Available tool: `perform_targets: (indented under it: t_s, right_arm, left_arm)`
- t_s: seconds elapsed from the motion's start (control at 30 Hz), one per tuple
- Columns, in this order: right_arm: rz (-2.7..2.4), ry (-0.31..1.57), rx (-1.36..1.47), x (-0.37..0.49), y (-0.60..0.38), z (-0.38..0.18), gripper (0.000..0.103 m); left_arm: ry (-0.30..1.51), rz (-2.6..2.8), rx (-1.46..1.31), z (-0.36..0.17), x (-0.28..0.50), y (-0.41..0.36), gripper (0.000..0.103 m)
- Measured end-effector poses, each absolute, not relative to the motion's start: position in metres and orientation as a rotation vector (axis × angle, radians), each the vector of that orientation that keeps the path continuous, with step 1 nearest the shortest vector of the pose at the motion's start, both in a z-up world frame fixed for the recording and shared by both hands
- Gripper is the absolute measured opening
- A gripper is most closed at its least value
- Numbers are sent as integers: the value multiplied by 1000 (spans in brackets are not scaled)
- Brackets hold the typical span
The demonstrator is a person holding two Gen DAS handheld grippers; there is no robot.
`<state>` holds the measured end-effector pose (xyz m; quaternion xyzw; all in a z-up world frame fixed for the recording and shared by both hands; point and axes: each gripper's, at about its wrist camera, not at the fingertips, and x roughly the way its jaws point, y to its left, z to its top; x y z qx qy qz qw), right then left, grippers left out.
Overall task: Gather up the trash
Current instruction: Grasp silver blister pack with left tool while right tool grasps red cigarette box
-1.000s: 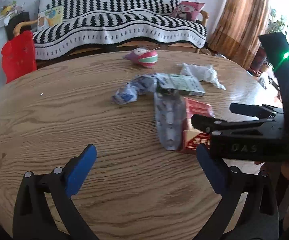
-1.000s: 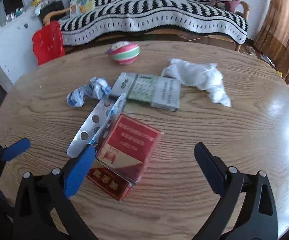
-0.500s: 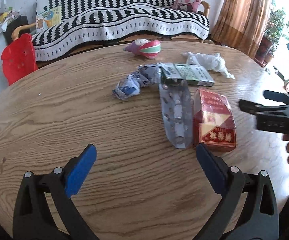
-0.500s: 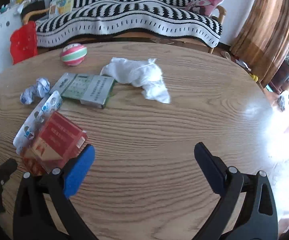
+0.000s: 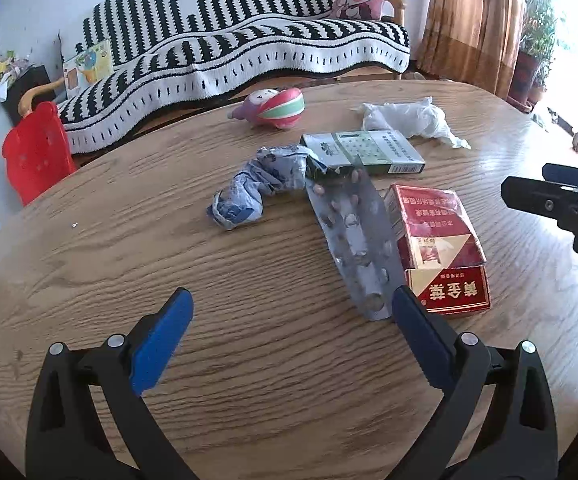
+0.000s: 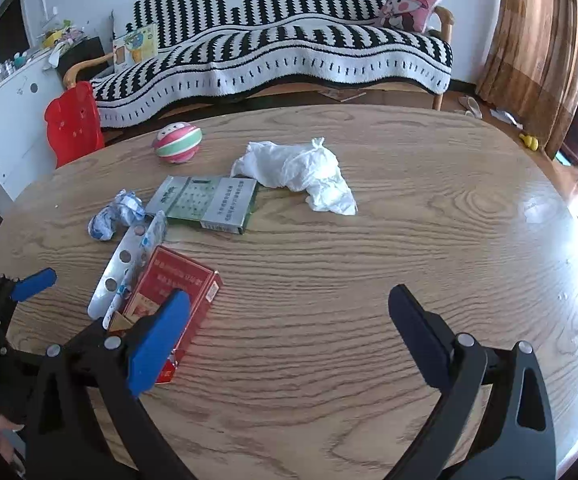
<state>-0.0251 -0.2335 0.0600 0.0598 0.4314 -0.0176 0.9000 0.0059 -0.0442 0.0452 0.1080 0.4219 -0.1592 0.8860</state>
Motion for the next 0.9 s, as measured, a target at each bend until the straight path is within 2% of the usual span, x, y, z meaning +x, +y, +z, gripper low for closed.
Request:
perform_targets:
  t_s: [0.23, 0.43, 0.7, 0.9]
  right_arm:
    - [-27, 893, 138, -21, -230, 59, 96]
    - [-24, 896, 132, -18, -226, 58, 96]
    - [-17, 911, 147, -15, -224, 55, 96]
    - [0, 903, 115, -16, -206, 59, 96]
  left_arm:
    - [845, -400, 115, 54, 10, -48, 97]
    - [879, -397, 105, 38, 32, -62, 97]
    - [942, -318, -18, 38, 52, -31, 97]
    - [969, -327, 76, 30, 52, -35, 97]
